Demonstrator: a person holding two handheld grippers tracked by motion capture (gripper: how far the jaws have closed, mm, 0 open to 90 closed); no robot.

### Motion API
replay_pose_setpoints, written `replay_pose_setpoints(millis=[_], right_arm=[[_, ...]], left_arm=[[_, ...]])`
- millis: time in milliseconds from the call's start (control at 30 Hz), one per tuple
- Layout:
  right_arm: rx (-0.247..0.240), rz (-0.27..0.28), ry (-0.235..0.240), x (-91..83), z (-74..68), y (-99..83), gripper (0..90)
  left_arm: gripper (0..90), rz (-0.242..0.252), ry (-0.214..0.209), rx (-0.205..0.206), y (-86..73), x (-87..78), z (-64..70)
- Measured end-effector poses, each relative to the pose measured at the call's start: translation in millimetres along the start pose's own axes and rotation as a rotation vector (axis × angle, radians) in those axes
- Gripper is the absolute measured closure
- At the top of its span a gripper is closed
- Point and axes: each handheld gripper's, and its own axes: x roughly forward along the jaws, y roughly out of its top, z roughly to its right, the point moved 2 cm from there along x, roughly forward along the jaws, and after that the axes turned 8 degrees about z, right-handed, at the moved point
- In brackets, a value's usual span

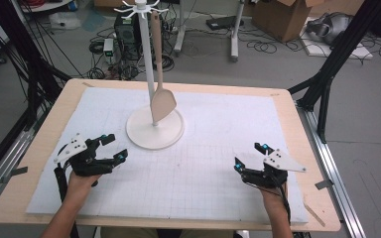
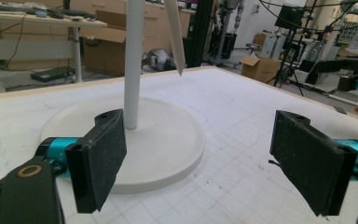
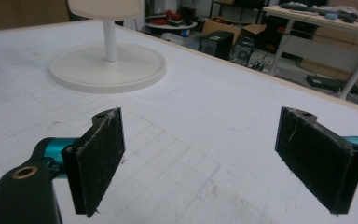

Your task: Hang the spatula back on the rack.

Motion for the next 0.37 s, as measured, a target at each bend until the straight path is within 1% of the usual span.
replay_pose_setpoints(millis=[67,100,167,200,367], right_arm=[[0.019,0.005,-0.017,-1.9,3.3,-8.6,14.6],[0.036,0.007,-0.019,-2.7,4.7,-12.3,14.6],[0.047,-0.001,-0.035,-3.9,7.0,-17.0,14.6],[0.051,-0.001,-0.036,-4.2,7.7,-18.3,14.6],[0.064,-0.005,-0.034,-4.6,8.5,-19.0,14.6]], left_arm=[[19.1,-0.003,0.005,0.008,-3.6,-0.9,0.6],[19.2,0.002,0.005,0.004,-5.0,-1.2,1.1],[19.8,0.003,0.008,0.000,-7.1,-1.3,1.0],[19.8,-0.004,0.006,0.006,-7.6,-1.4,0.2],[19.8,0.001,0.006,0.005,-7.5,-0.8,0.7]])
